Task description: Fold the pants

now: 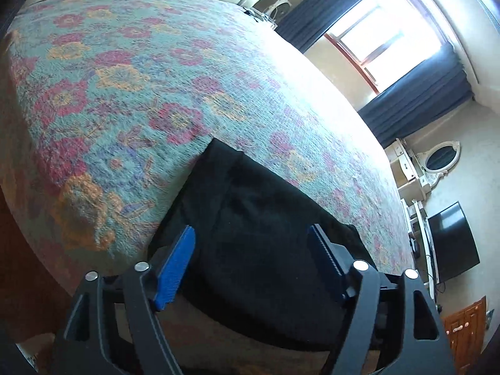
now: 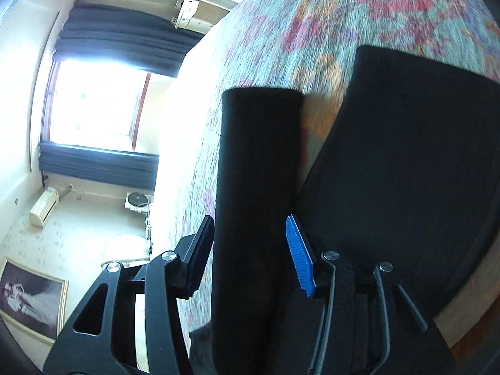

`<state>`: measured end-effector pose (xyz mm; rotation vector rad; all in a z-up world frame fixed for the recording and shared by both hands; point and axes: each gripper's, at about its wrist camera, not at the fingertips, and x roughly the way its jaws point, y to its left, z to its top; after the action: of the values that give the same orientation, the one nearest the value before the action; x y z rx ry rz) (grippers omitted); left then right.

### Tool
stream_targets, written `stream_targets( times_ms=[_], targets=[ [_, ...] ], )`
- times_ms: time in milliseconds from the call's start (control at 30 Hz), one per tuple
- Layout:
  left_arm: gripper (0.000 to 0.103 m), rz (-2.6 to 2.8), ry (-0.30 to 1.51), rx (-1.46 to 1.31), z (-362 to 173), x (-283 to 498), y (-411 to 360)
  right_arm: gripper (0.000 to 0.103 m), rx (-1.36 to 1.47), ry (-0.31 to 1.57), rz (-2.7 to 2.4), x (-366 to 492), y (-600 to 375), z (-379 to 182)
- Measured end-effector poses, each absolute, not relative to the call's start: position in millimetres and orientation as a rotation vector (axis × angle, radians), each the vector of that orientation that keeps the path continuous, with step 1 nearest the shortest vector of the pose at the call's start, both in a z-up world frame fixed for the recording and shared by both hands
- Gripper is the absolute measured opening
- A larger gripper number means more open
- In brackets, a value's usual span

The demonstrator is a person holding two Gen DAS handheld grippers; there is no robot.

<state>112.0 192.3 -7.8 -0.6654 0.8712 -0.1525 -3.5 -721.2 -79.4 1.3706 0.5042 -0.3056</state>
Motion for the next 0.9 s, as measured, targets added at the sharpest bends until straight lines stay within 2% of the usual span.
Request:
stream_targets(
  times_ms=[200,300,333,367,700,800,900],
  targets=[
    [0.079,-0.189,0.918,-0.665,-15.7,125.9,172.5,0.045,1.415,0.471,-0.368,19.1,-749.6,-109.7],
    [0.079,-0.196,0.96,-0.626,-21.8,130.0,166.0,0.027,1.413,0.463,-0.384,29.0,-750.6,-113.5],
    [0.079,-0.196,0.975,-0.622,-24.2,131.2,165.1,0.012,1.418,0.459,-0.378,30.3,-748.1,-114.8],
    [0.079,-0.194,0.987,-0.627,-26.8,131.8,165.1,0.01,1.425,0.447,-0.377,28.3,-745.0,-115.7],
    [0.079,-0.196,1.019,-0.633,-30.7,130.1,161.0,0.007,1.324,0.301,-0.39,-71.5,-736.6,-68.7],
    [0.079,-0.21,1.025,-0.649,-30.6,130.8,160.0,0.006,1.296,0.339,-0.458,-109.7,-735.5,-79.0],
    [0.079,-0.214,1.033,-0.654,-31.9,131.8,159.3,0.006,1.353,0.393,-0.507,-127.9,-730.9,-112.8]
  ],
)
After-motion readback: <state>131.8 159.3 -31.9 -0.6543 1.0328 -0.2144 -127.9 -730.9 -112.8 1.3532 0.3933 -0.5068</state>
